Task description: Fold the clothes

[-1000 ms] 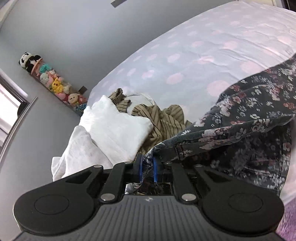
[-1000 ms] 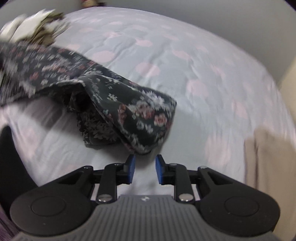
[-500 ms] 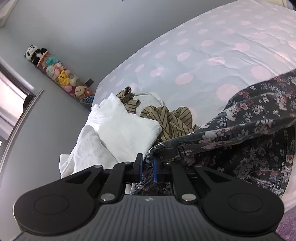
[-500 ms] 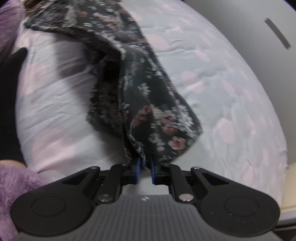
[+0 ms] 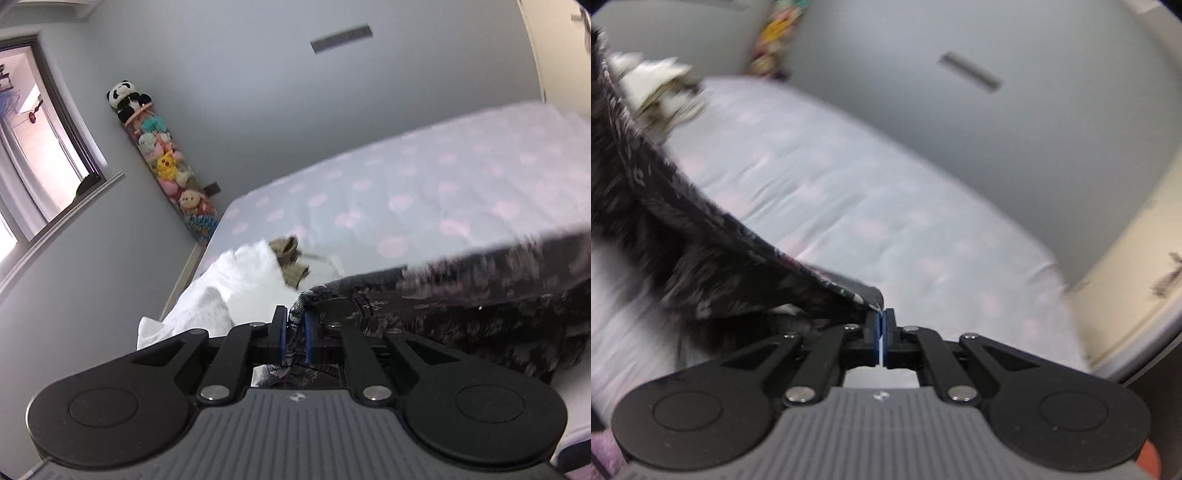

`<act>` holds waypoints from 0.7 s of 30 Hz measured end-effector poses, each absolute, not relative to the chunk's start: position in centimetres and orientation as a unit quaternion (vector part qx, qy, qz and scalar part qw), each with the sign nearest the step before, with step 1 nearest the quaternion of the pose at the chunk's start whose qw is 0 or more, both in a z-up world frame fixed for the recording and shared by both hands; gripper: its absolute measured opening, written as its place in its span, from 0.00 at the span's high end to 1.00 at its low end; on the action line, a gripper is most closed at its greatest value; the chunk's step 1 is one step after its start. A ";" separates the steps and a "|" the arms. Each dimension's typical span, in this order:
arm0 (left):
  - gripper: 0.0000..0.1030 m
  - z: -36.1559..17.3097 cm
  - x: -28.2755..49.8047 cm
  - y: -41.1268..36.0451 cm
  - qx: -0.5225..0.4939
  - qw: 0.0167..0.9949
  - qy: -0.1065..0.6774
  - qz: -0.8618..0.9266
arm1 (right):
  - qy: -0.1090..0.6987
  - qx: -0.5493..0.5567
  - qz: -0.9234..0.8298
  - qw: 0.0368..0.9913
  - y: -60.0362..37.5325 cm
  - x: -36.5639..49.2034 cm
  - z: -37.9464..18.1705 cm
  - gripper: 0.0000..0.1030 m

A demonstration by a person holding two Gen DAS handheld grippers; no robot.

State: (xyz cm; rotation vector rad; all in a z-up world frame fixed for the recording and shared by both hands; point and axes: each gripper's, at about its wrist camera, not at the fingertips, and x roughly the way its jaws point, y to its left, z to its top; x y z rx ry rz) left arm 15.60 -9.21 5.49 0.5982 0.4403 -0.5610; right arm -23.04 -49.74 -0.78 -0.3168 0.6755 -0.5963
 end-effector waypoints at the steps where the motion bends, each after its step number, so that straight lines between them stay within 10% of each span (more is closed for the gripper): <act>1: 0.93 6.1 14.9 -9.0 0.285 0.894 0.208 -0.277 | 0.311 -0.156 -0.303 0.888 -49.8 -23.6 0.3 0.99; 11: 0.93 10.0 9.5 -9.9 0.279 0.884 0.180 -0.330 | 0.227 -0.209 -0.402 0.862 -49.5 -29.7 9.2 0.99; 21: 0.93 2.6 15.7 -16.7 0.353 0.846 0.253 -0.309 | 0.341 -0.138 -0.350 0.861 -56.2 -23.7 1.3 0.99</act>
